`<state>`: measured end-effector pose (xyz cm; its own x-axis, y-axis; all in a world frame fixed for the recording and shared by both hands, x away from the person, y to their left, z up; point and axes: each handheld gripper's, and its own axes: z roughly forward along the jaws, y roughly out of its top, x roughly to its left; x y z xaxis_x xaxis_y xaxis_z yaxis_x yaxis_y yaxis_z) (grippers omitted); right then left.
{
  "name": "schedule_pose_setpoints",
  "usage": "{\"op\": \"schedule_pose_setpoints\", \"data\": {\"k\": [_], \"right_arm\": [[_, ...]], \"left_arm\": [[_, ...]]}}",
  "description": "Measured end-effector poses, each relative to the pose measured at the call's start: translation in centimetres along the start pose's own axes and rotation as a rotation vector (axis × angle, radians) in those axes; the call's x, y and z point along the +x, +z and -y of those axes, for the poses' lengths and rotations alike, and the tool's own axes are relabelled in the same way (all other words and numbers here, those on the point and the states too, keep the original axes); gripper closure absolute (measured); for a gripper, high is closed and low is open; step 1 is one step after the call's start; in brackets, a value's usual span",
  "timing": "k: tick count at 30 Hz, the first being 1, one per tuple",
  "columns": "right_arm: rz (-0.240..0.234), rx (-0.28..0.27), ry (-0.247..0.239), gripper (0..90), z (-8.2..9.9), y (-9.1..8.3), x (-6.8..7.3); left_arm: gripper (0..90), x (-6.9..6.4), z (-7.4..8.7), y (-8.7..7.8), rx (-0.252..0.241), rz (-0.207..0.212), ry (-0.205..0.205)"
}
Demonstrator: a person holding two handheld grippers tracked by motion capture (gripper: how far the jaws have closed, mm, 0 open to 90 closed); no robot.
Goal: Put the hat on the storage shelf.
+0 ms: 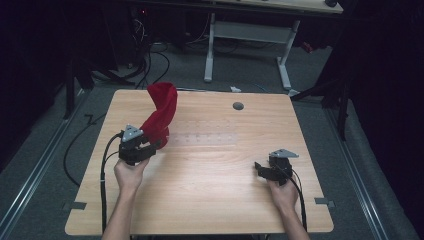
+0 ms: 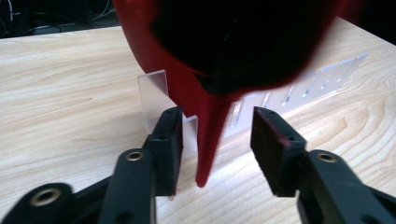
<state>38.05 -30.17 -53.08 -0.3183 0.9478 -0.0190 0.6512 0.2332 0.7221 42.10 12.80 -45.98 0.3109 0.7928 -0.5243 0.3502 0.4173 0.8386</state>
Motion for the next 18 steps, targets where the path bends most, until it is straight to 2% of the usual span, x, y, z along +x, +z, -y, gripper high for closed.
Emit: {"op": "schedule_pose_setpoints", "data": {"k": [9, 13, 18], "right_arm": [[0.0, 0.0, 0.0, 32.9, 0.0, 0.0, 0.0], [0.0, 0.0, -0.001, 32.9, 0.0, 0.0, 0.0], [0.0, 0.0, 0.0, 32.9, 0.0, 0.0, 0.0]], "left_arm": [[45.4, -0.2, 0.0, -0.9, 0.004, -0.003, 0.006], [44.3, -0.4, 0.2, -1.1, 0.013, -0.011, 0.023], [45.8, -0.1, 0.7, -2.0, 0.01, -0.013, 0.016]]}}
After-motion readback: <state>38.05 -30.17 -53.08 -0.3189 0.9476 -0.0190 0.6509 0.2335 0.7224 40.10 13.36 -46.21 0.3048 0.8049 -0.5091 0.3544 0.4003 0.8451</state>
